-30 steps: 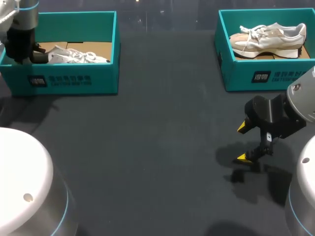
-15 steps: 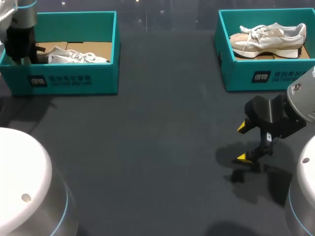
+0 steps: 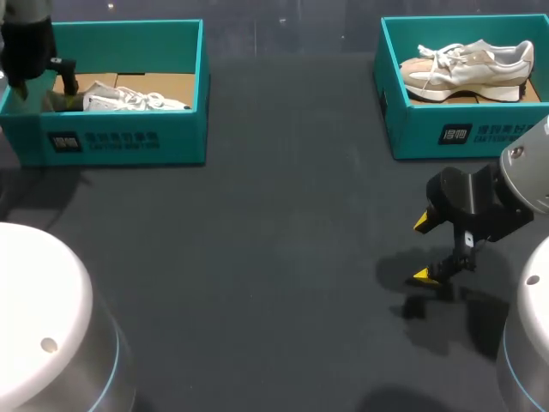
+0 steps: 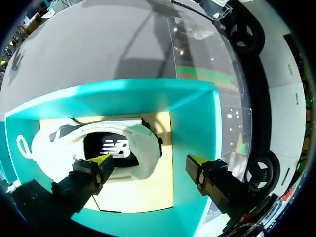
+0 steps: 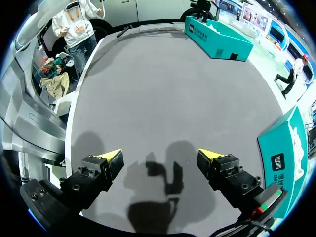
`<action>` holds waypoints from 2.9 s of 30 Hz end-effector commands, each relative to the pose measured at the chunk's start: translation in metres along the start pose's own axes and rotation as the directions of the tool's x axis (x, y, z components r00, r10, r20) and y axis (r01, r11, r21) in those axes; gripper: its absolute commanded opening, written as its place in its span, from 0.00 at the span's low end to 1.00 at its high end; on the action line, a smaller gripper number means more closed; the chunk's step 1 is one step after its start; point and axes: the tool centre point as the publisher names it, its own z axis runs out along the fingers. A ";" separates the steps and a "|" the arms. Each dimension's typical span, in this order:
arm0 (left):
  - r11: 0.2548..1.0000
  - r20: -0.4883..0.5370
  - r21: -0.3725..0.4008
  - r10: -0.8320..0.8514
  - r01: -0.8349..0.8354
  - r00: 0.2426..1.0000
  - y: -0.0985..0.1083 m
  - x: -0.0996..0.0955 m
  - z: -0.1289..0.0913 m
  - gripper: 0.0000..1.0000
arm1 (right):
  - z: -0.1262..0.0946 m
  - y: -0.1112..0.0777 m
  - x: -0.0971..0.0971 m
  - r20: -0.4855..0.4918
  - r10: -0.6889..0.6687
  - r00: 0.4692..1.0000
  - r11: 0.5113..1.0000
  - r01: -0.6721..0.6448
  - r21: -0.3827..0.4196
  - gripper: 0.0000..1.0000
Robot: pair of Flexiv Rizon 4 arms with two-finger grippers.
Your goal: Take the shoe out of the shoebox, open the shoe tongue, remove and reinsert the insole, then place the shoe into the shoebox
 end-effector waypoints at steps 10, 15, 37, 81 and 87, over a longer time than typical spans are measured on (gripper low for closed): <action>0.999 0.057 -0.040 -0.020 0.022 0.998 -0.013 -0.006 -0.061 1.00 | 0.001 0.000 0.001 0.003 0.000 1.000 1.000 0.000 0.002 1.00; 0.999 0.085 -0.025 -0.029 0.031 0.996 -0.022 0.001 -0.092 1.00 | 0.001 0.000 0.001 0.003 0.000 1.000 1.000 0.000 0.002 1.00; 0.999 0.072 -0.019 0.049 -0.048 0.996 -0.051 0.017 -0.146 1.00 | 0.001 0.000 0.001 0.003 0.000 1.000 1.000 0.000 0.002 1.00; 0.997 0.091 0.015 0.072 -0.074 0.993 -0.054 0.017 -0.149 1.00 | -0.084 0.016 -0.119 0.165 0.387 0.907 0.894 -0.413 0.175 1.00; 0.997 0.091 0.015 0.072 -0.074 0.993 -0.054 0.017 -0.149 1.00 | -0.099 0.005 -0.176 0.245 0.554 0.795 0.764 -0.603 0.229 1.00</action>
